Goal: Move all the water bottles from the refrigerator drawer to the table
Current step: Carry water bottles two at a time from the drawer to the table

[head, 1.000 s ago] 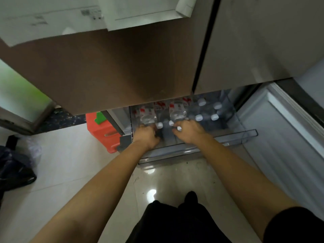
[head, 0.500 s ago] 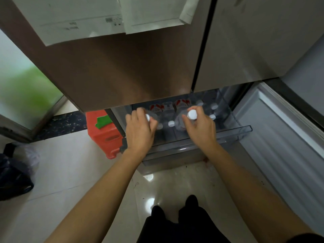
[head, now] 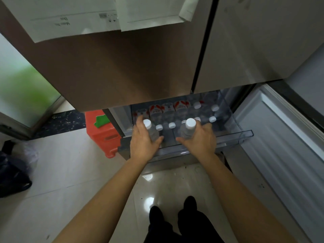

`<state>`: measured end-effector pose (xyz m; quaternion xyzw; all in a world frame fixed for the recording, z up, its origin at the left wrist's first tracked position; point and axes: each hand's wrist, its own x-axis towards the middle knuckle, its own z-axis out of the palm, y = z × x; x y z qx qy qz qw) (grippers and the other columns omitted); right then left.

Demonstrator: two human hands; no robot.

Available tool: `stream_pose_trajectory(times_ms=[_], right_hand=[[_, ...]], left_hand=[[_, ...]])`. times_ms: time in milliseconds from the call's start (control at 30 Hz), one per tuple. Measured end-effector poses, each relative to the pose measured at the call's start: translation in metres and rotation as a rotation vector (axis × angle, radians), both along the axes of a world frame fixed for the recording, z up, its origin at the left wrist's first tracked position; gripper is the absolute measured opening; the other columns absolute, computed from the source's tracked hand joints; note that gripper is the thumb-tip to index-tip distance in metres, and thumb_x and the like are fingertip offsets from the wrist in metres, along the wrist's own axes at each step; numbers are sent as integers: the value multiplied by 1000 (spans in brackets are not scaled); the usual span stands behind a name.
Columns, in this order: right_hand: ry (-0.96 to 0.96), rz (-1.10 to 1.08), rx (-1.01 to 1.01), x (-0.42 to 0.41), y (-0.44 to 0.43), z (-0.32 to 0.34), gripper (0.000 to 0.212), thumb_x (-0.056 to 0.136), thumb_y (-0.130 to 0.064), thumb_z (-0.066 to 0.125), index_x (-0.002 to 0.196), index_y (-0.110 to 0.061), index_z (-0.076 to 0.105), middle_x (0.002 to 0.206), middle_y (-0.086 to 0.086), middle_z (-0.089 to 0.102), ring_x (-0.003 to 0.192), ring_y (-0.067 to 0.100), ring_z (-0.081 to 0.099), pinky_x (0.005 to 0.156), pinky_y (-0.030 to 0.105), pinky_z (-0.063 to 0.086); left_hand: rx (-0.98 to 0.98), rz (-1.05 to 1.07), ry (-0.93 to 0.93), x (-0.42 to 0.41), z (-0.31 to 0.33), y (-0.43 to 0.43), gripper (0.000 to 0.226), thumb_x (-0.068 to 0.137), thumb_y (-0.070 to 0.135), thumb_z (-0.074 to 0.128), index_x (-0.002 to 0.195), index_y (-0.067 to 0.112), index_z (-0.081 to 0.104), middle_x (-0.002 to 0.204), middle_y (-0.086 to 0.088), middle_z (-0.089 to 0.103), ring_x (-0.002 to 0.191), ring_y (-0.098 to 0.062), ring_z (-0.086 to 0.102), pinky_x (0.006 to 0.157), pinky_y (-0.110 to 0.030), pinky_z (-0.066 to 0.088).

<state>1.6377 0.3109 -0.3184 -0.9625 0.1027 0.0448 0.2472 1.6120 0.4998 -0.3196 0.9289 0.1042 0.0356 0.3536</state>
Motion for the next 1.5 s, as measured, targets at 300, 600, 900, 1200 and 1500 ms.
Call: stream_pose_trajectory(times_ms=[300,600,900,1200,1500], right_hand=[[-35,87,31,3,-7,-8,70,77,-49,76,132,-31,36,119,1,69,110,27,64,92,39,33],[-163,432,524,3,23,53,75,64,-33,85,125,-42,42,118,-4,66,106,24,60,82,32,48],[-121,957,728,-94,149,118,70,64,-23,87,118,-43,48,101,-14,60,86,10,57,68,21,46],[-14,1341,664,-326,296,112,69,63,-21,80,124,-39,51,105,-5,66,94,20,60,79,33,51],[216,1686,711,-583,437,97,73,63,-31,87,126,-40,52,112,-20,63,104,4,61,91,28,53]], left_hand=[[-95,235,42,-10,-5,-10,62,71,38,85,118,16,51,114,-6,68,105,-27,64,86,-37,53],[-377,595,-311,-70,63,3,66,67,30,90,123,22,55,109,12,64,100,-3,62,88,-24,55],[-247,843,-510,-236,131,75,62,68,18,90,120,23,55,109,11,66,100,-3,63,89,-35,55],[-59,1182,-525,-526,126,164,60,70,24,88,117,34,52,112,4,55,104,-12,55,87,-23,48],[44,1482,-491,-784,127,230,75,67,23,90,133,18,55,117,4,55,110,-16,55,95,-40,51]])
